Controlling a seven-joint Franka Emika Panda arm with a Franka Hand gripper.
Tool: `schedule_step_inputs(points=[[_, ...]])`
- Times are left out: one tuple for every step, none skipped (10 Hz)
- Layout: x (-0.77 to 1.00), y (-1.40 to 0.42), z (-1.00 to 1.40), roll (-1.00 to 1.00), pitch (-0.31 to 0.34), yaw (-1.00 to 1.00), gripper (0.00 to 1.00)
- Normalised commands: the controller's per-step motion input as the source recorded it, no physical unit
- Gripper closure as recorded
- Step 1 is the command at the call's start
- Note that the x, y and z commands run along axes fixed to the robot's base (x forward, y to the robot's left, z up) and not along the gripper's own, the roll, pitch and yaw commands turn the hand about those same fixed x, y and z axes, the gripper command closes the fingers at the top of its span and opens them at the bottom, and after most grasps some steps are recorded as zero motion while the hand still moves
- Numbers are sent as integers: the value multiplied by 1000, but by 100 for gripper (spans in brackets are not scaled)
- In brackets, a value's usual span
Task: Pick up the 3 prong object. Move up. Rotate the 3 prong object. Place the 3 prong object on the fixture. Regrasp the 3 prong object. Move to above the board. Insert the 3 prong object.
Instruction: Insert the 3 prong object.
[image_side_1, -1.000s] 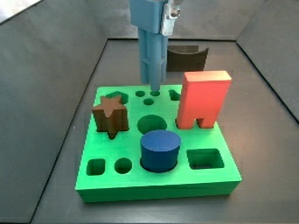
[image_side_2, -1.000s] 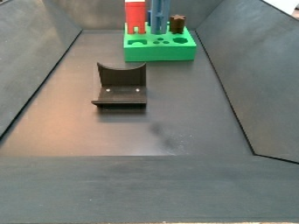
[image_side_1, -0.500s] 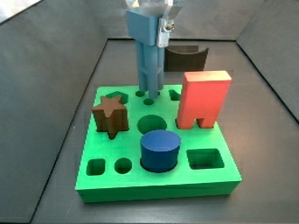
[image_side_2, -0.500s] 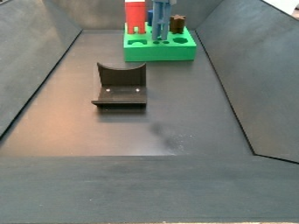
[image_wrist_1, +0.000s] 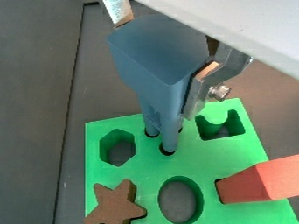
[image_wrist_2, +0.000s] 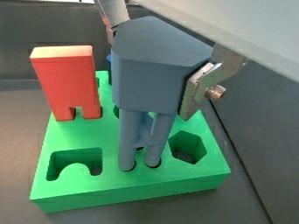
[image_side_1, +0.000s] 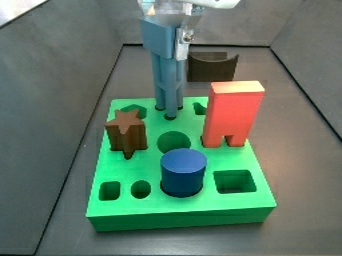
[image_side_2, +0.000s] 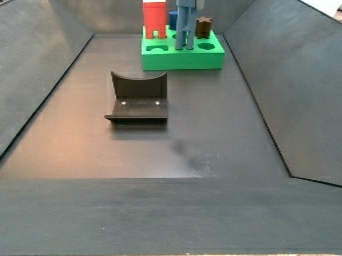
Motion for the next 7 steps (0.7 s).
schedule_step_inputs(points=[[-3, -29, -151, -13, -77, 0, 100], [0, -37, -154, -26, -83, -11, 100], [0, -23, -126, -47, -91, -37, 100], [-20, -17, -111, -47, -91, -43, 100], [0, -14, -151, -37, -83, -117, 100], [-26, 0, -189, -9, -74, -183, 100], [0, 0, -180, -1, -61, -211, 100]])
